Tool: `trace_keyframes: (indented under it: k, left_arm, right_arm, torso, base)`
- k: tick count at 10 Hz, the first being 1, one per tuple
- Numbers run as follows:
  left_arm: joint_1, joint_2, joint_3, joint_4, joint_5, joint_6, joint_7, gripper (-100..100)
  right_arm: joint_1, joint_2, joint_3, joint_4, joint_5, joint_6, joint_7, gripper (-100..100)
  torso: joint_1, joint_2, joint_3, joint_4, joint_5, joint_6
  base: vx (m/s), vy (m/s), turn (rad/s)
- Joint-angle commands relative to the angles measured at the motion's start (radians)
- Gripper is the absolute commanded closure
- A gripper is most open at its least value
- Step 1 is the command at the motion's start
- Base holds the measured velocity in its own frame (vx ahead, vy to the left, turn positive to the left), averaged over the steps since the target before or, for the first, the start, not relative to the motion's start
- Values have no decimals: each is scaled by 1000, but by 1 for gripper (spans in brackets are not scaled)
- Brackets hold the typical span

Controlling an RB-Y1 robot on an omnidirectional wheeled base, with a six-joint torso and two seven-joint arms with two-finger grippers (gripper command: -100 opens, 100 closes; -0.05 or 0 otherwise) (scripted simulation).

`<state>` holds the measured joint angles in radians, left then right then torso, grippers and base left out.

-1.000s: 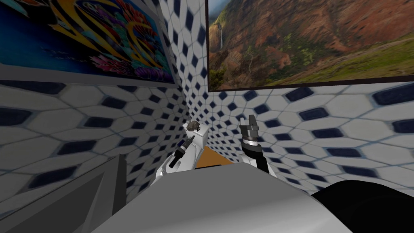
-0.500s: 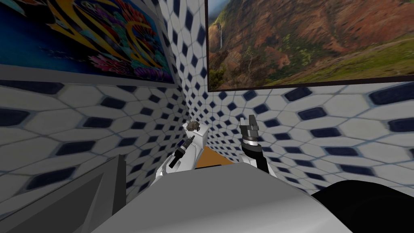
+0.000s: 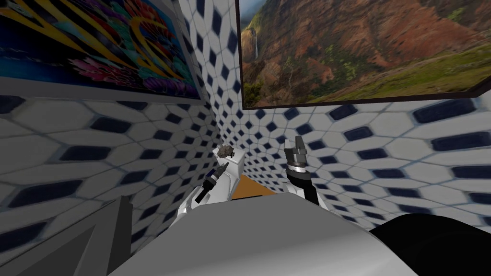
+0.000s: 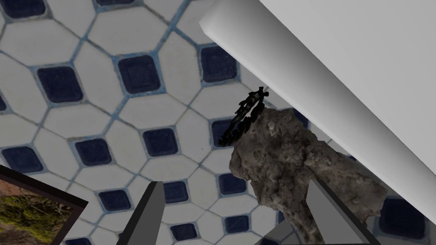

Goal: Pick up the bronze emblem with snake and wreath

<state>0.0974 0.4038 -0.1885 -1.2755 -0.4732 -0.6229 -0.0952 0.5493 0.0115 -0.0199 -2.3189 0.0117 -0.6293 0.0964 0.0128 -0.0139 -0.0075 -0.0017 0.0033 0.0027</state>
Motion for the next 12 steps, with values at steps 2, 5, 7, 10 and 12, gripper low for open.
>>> trace_keyframes:
  k: [2,5,7,10,12]
  left_arm:
    - [-6,-27,-7,32,16,3,1,-100]
    - [-53,-84,-21,67,28,4,29,-100]
    - [-55,-90,-24,68,29,1,31,-100]
    - [-81,-118,-34,50,16,50,23,-100]
    - [-101,-139,-42,36,6,89,15,-100]
  right_arm:
    - [0,0,0,0,0,0,0,0]
    - [0,0,0,0,0,0,0,0]
    - [0,0,0,0,0,0,0,0]
    - [0,0,0,0,0,0,0,0]
    - [0,0,0,0,0,0,0,0]
  torso:
    - [2,-5,-3,-1,0,0]
    - [-3,-2,-1,-1,-1,-1]
    - [-3,-2,-1,-1,-1,-1]
    - [0,4,2,1,0,-1]
    - [0,5,3,1,0,-1]
  base:
    - [155,31,-165]
    - [87,-30,95]
    - [62,-19,44]
    - [-3,7,-16]
    - [-9,9,-29]
